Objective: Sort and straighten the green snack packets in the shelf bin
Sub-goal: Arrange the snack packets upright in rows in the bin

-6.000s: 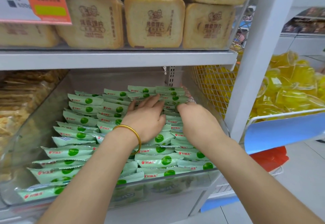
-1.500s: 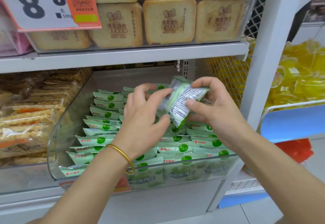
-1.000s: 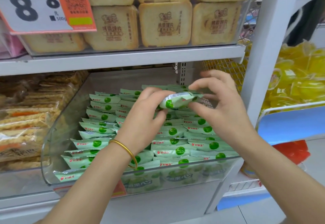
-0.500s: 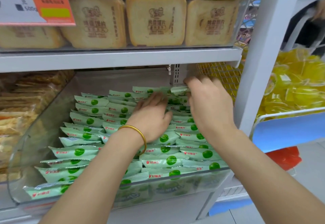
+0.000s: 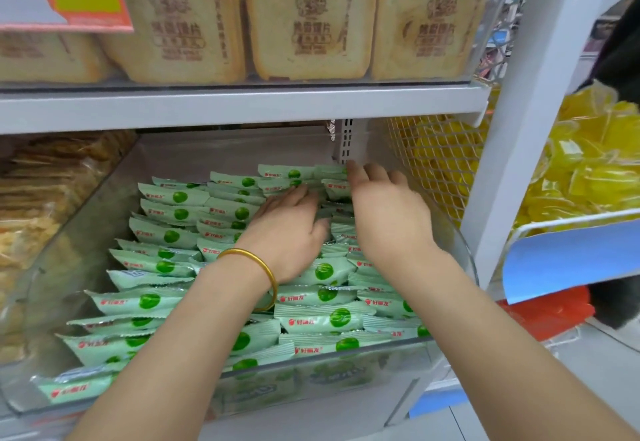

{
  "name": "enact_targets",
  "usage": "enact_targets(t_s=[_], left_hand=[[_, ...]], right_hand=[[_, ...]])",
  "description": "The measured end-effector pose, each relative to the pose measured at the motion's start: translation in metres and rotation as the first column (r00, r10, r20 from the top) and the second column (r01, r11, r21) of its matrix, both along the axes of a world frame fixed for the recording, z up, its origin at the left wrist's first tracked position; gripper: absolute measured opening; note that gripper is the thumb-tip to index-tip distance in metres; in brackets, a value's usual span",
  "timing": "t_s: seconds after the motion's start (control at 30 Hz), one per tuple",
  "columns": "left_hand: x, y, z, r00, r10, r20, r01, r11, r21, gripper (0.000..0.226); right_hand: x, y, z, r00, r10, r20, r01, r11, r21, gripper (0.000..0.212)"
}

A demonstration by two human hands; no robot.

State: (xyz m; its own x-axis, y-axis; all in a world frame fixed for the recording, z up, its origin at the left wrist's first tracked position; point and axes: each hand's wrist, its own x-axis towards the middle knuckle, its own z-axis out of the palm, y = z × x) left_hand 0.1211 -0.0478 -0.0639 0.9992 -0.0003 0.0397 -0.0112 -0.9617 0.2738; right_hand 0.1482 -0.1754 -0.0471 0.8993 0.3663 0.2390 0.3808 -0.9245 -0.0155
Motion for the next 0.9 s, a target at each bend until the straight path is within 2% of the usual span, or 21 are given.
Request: enact_targets(t_s=[0.13,0.2,0.27,0.33,0.43,0.5,0.63,0.77,0.9], left_hand=[[-0.002,0.004,0.001,1.000,0.017,0.020,-0.016,0.999,-0.034,0.054],[-0.002,0.005,0.000,0.999,0.020,0.032,-0.018,0.999,-0.044,0.055],[-0.002,0.005,0.000,0.999,0.017,0.036,-0.016,0.999,-0.046,0.055],[0.000,0.006,-0.002,1.000,0.014,0.027,-0.013,0.999,-0.042,0.054],[0.001,0.007,-0.004,1.000,0.015,0.016,-0.015,0.999,-0.039,0.054],[0.002,0.007,-0.005,1.000,0.015,0.026,-0.014,0.999,-0.043,0.054],[0.003,0.008,-0.007,0.999,0.008,0.044,-0.007,0.999,-0.032,0.054],[0.004,0.009,-0.007,0.997,0.005,0.071,-0.001,0.999,-0.050,0.052],[0.008,0.013,0.001,0.995,0.002,0.100,0.007,0.997,-0.082,0.050]], right_hand=[[-0.009,-0.001,-0.012,0.996,0.090,0.017,-0.090,0.996,0.020,0.059],[-0.010,0.000,-0.015,0.995,0.076,0.062,-0.079,0.995,0.056,0.051],[-0.012,0.003,-0.012,0.992,0.063,0.105,-0.070,0.995,0.069,0.062],[-0.009,0.004,-0.013,0.997,0.077,0.004,-0.077,0.997,0.017,0.066],[0.006,0.007,-0.016,0.973,0.070,-0.222,-0.056,0.996,0.072,0.060],[0.012,0.009,-0.015,0.953,0.064,-0.297,-0.035,0.994,0.104,0.057],[0.009,0.009,-0.016,0.974,0.085,-0.210,-0.060,0.991,0.123,0.051],[0.009,0.009,-0.015,0.954,0.098,-0.283,-0.066,0.990,0.122,0.048],[0.000,0.000,-0.013,0.971,0.126,-0.202,-0.091,0.981,0.173,0.046]])
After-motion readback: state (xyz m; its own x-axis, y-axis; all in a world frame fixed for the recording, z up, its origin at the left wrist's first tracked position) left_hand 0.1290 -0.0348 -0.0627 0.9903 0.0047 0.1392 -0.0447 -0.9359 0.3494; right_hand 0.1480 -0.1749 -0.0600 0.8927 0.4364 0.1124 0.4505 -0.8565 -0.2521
